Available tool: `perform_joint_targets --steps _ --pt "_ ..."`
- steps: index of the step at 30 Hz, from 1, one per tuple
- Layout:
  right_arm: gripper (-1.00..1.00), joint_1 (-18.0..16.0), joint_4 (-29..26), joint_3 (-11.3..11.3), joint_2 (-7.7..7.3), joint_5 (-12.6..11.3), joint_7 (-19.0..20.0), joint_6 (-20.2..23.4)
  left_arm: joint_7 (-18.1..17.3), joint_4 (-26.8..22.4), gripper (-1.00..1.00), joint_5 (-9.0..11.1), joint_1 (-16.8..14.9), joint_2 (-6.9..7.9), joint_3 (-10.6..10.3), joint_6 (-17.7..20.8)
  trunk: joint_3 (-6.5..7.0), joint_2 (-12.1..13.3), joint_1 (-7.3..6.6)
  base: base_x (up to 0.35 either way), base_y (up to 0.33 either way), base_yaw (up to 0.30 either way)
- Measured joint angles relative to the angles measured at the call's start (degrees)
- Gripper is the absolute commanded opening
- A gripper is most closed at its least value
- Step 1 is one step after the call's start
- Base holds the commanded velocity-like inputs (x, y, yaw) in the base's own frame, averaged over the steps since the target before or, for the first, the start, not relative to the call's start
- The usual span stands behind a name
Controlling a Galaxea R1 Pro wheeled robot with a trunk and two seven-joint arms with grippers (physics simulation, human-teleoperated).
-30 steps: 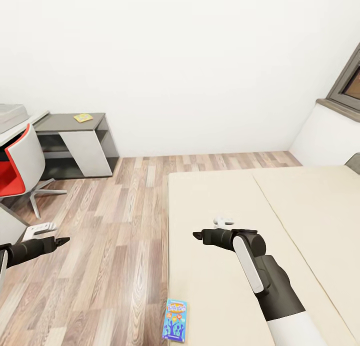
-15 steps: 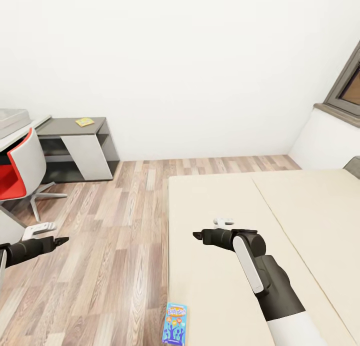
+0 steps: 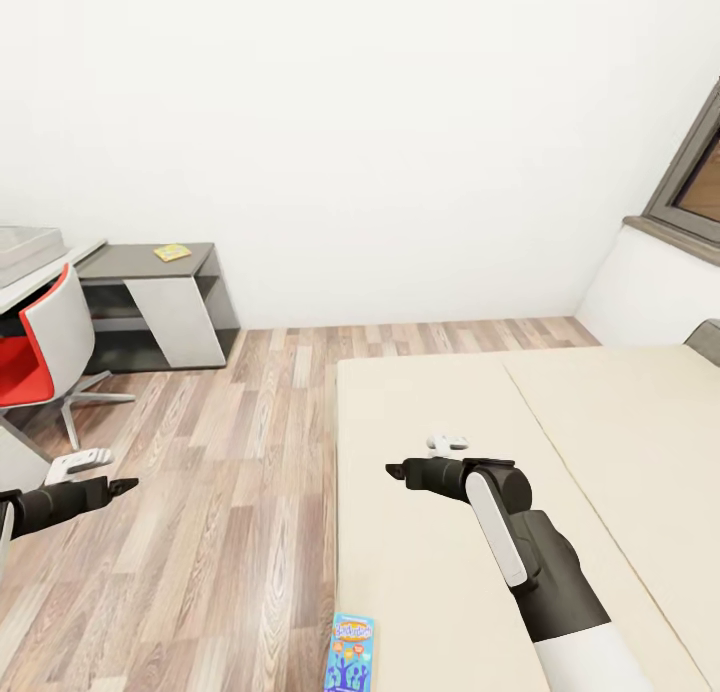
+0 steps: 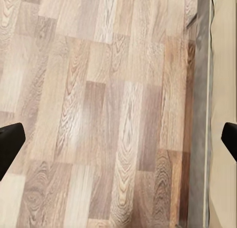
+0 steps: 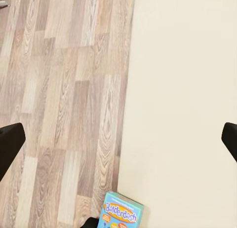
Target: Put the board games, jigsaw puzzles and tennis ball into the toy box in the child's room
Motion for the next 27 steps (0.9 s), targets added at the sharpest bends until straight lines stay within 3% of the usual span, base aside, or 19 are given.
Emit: perform_joint_targets --steps 27 --pt "1.00 0.00 0.12 0.11 0.08 0.17 -0.04 0.00 -0.87 -0.20 1.00 0.34 0.01 -0.16 -0.01 -0.09 2.56 0.00 0.00 0.000 0.000 0.000"
